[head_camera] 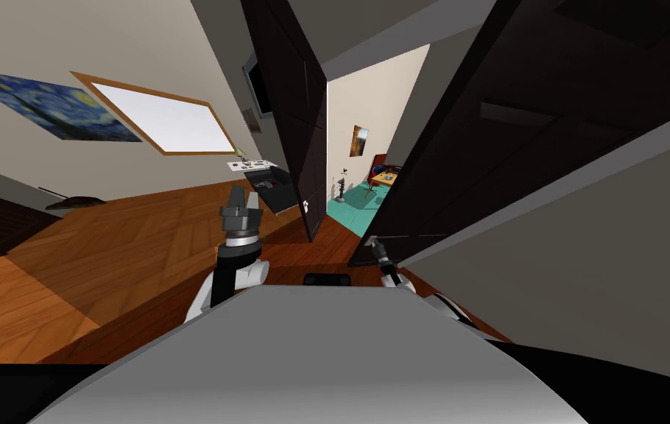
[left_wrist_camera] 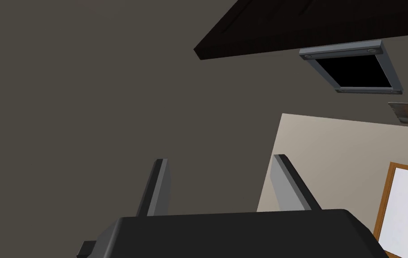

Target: Pull the door open

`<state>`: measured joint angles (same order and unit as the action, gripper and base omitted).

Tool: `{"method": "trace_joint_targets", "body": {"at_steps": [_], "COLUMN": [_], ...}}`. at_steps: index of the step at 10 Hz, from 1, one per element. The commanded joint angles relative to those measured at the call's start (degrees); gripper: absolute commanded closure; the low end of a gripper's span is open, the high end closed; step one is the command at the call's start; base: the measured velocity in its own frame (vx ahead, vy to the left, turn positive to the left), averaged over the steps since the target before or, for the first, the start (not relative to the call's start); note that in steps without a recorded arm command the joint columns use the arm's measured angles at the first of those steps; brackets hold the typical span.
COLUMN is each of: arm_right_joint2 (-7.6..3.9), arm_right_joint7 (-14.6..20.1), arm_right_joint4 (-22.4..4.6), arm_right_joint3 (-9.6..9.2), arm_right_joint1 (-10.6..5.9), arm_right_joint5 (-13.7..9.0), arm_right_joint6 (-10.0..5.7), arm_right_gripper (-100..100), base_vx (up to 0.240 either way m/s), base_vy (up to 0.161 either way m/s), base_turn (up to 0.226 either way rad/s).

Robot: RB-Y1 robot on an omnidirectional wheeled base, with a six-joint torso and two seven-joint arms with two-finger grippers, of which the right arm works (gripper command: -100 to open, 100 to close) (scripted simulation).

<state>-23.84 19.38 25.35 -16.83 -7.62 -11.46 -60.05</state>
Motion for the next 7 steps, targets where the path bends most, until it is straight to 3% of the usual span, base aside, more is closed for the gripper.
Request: {"method": "trace_joint_targets", "body": {"at_steps": [1,2,4,5,7], "arm_right_joint2": [-0.23,-1.11,-1.11,-2.34,-3.08], "arm_right_joint7": [0.9,1.9,1.9,3.3,4.1], "arm_right_joint4": [-1.4,-1.0,-1.3,-0.6,-0.4], "arm_right_joint3": [-0.94,-2.44,-2.44,-4.51,-5.77], "arm_right_joint1": [-0.37,0.3,0.3,1.23,1.8], "arm_right_joint5": [0.4,1.0,1.0,1.8,2.2], "arm_right_joint6": [-1.64,-3.13,-3.13,-5.2,-6.46], "arm_right_gripper": [100,100,100,100,100], "base_vx": [-0.172,-0.187,-0.095,-0.135,-0.162], "base_vy": [-0.061,-0.056,-0.051,-0.083,-0.09], "base_turn": [0.027,0.039,0.002,0.039,0.037]}}
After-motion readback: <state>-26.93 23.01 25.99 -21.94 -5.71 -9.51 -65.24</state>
